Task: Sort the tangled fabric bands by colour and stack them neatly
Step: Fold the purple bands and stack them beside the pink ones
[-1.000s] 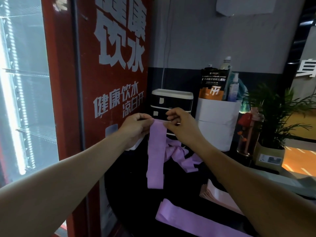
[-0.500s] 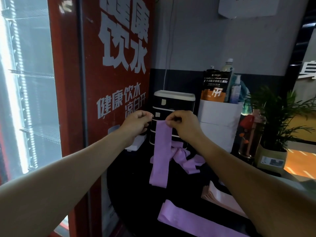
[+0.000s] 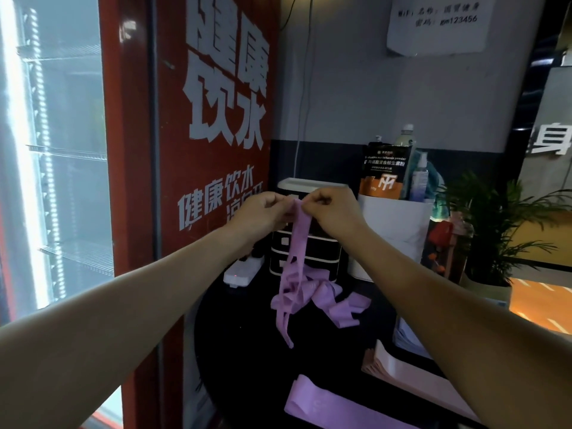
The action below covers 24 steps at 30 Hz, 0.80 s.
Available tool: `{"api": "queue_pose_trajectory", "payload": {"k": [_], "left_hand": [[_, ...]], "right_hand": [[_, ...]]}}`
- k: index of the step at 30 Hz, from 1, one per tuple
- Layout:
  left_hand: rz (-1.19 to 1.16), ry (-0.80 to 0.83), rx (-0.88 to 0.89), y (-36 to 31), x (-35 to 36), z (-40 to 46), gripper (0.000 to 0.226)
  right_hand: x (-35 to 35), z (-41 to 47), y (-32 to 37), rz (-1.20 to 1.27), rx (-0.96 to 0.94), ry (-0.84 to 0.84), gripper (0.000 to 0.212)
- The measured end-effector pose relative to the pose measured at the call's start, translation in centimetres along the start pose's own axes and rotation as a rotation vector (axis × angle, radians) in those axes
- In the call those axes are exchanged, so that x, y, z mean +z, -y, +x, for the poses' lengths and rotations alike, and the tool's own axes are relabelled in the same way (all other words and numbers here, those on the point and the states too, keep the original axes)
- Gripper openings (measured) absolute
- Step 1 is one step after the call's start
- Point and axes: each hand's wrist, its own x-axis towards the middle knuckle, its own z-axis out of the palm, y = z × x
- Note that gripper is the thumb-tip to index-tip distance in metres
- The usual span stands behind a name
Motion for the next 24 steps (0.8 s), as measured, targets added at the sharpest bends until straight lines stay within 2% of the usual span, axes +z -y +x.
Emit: {"api": "queue_pose_trajectory", "payload": {"k": [4, 9, 14, 17, 19, 21, 24], "left_hand": [[-0.208, 0.071, -0.049, -2.5, 0.8, -0.1, 0.029], [-0.298, 0.06, -0.064, -4.5, 1.5, -0.4, 0.016], [-0.302, 0.049, -0.079, -5.5, 3.4, -1.0, 0.02], [-0.378, 0.062, -0.079, -6.0, 5.2, -1.9, 0.018], [-0.419, 0.063, -0.082, -6.1, 6.2, -2.4, 0.018], [-0.381, 0.068, -0.096, -5.7, 7.0, -2.8, 0.012], [-0.239, 0.092, -0.107, -4.7, 8.1, -3.7, 0.011]], "right_hand": [[-1.6, -0.6, 2.0, 0.07, -0.045, 0.062, 0.013], [-4.1, -1.4, 2.9, 0.221, 0.037, 0.098, 0.023], [-6.4, -2.6, 2.8, 0.214, 0.073, 0.039, 0.012], [-7.2, -4.1, 2.0, 0.25, 0.17, 0.126, 0.015], [-7.6, -5.4, 1.7, 0.239, 0.208, 0.186, 0.008], [-8.1, -6.6, 1.2, 0.16, 0.231, 0.178, 0.01], [-8.9, -8.1, 0.3, 0.06, 0.238, 0.17, 0.03]]}}
